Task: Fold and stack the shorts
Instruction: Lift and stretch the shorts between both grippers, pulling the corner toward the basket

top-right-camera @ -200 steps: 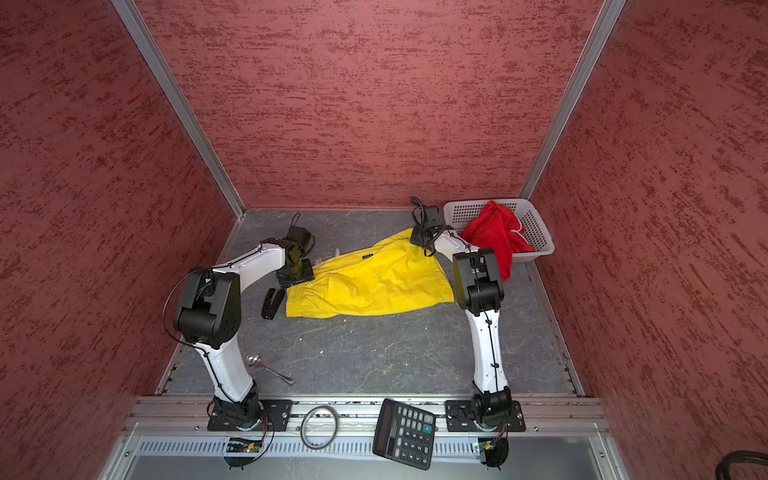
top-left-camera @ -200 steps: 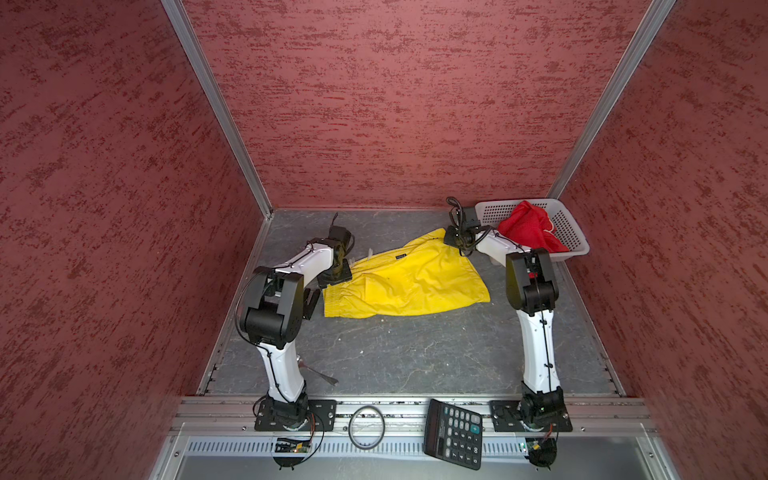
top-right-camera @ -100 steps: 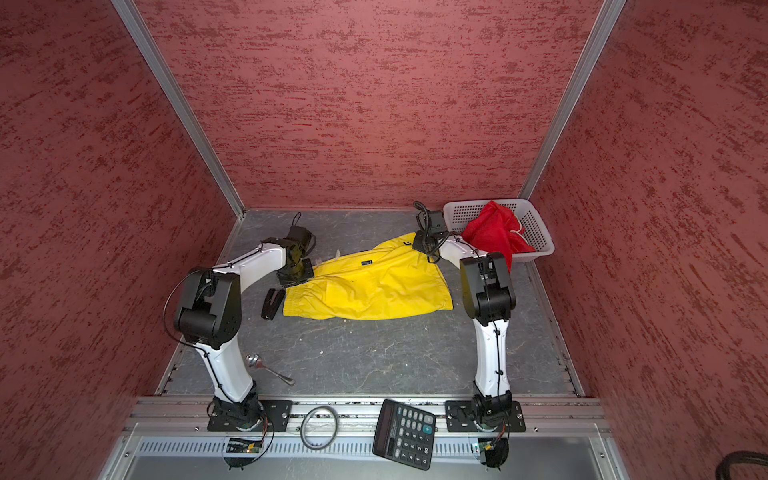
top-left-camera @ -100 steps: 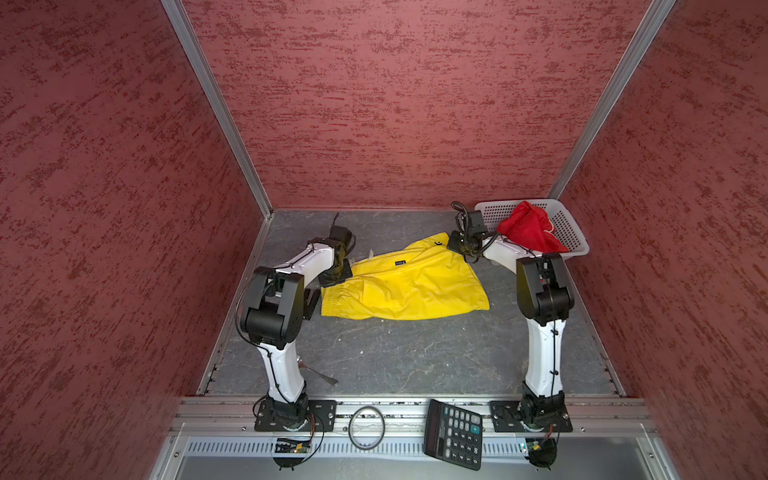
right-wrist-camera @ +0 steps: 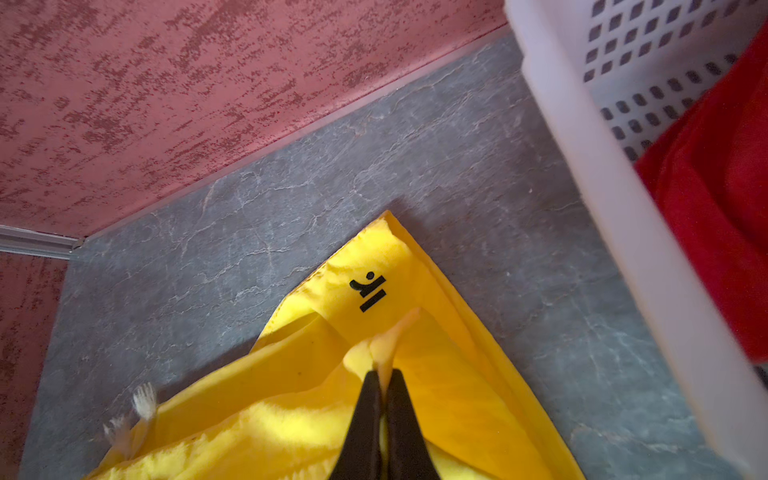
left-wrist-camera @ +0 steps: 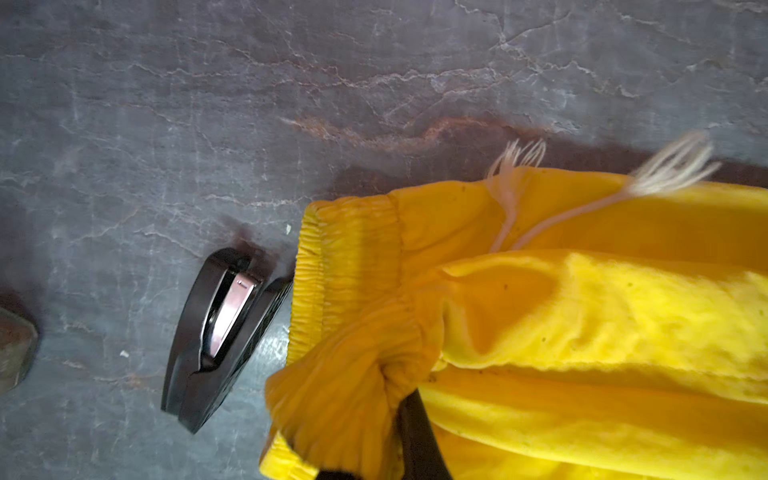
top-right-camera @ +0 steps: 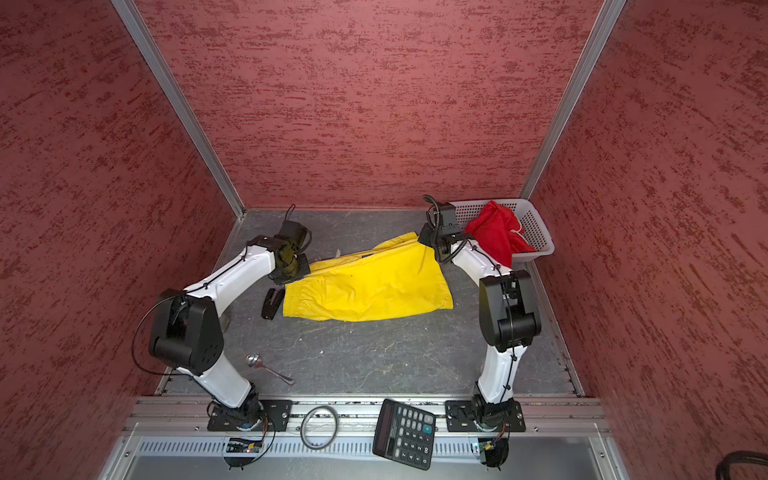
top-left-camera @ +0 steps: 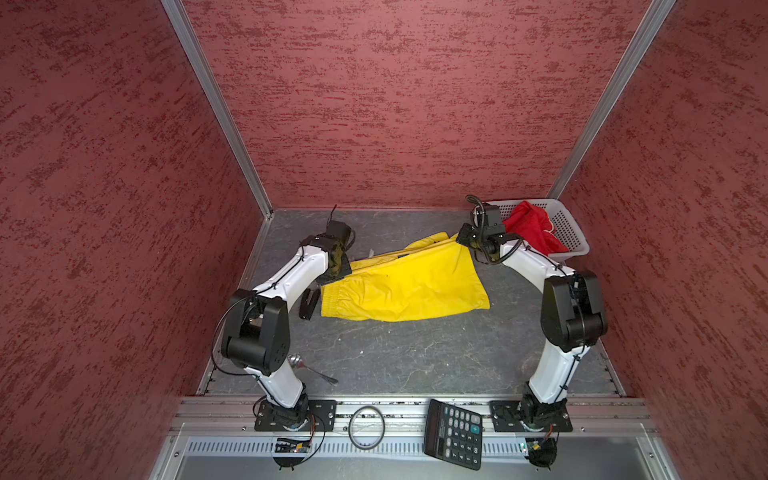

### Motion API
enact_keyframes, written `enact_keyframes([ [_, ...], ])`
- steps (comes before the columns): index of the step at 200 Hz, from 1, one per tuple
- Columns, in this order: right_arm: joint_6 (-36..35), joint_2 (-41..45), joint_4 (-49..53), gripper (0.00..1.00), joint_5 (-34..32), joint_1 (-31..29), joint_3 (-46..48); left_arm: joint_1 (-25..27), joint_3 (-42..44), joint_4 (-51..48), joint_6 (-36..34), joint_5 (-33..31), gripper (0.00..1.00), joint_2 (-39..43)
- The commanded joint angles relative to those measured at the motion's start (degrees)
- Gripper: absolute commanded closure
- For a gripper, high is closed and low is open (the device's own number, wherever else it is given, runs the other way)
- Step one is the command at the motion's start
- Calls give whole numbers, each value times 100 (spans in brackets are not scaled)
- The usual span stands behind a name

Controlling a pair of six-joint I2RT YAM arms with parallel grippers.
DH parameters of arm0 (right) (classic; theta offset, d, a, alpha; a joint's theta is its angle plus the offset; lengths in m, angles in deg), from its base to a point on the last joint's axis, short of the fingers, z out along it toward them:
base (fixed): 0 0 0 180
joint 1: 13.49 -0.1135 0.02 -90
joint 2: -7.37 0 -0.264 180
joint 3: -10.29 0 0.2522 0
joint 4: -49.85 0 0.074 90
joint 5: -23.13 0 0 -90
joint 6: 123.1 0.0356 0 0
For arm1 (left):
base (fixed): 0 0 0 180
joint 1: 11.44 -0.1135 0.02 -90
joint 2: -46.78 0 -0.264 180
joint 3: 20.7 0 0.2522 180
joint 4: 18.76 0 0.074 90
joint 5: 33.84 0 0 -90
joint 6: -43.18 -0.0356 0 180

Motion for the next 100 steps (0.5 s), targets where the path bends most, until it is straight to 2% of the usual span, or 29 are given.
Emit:
enact_keyframes([
  [1,121,598,-282,100,-332,74,115,-6,109,-356,154,-271,100,313],
  [60,238,1961,-358,100,-478,74,774,195,32,-737,400,-303,100,1185],
  [100,214,2567,-230,100,-526,73,941,369,-139,-989,569,-350,100,1673],
])
